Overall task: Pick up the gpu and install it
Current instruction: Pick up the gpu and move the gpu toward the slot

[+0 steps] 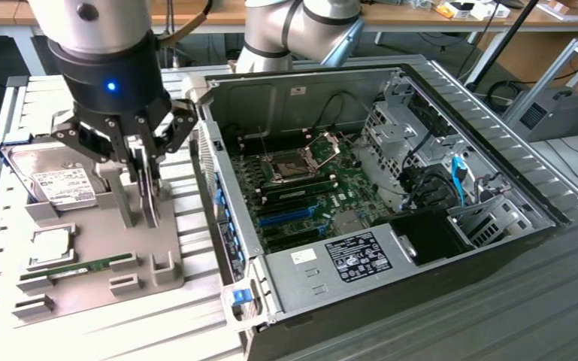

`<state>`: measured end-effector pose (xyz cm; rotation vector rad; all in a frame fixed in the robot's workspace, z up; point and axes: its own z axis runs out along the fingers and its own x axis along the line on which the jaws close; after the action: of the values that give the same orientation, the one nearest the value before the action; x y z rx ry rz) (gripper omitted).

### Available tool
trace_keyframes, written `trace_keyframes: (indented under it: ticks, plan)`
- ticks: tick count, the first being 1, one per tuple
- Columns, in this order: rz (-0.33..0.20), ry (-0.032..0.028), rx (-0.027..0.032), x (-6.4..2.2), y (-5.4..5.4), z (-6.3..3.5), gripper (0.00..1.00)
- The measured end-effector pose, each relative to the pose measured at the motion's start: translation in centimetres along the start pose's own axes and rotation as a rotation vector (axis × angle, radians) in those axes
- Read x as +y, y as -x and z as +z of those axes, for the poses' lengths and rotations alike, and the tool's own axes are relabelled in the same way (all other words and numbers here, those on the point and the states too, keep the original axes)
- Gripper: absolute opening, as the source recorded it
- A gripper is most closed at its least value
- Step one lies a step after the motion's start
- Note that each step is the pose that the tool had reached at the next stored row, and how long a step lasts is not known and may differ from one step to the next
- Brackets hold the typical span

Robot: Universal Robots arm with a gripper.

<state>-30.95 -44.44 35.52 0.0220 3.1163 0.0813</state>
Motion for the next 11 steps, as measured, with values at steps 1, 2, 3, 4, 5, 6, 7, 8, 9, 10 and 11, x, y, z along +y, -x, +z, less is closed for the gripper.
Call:
trace_keyframes:
  ticks: [1, 2, 3, 4, 5, 6, 7, 8, 9, 10, 11]
  plan:
    - [0.000, -0.0001, 0.0001, 0.03, 0.0, -0.52, 0.27]
    - [0.000, 0.0000, 0.0000, 0.05, 0.0, -1.02, 0.27]
    - [0.000, 0.0000, 0.0000, 0.08, 0.0, -1.56, 0.27]
    - [0.000, 0.0000, 0.0000, 0.11, 0.1, -2.16, 0.27]
    - [0.000, 0.0000, -0.0001, 0.13, 0.1, -2.55, 0.27]
    - [0.000, 0.0000, 0.0000, 0.16, 0.1, -3.02, 0.27]
    - [0.000, -0.0001, 0.0000, 0.18, 0.1, -3.45, 0.27]
    - [0.000, -0.0001, 0.0000, 0.20, 0.1, -3.88, 0.27]
    - [0.000, 0.0000, -0.0001, 0.23, 0.1, -4.36, 0.27]
    - [0.000, 0.0000, 0.0000, 0.24, 0.1, -4.69, 0.27]
    - [0.000, -0.0001, 0.0000, 0.28, 0.1, -5.33, 0.27]
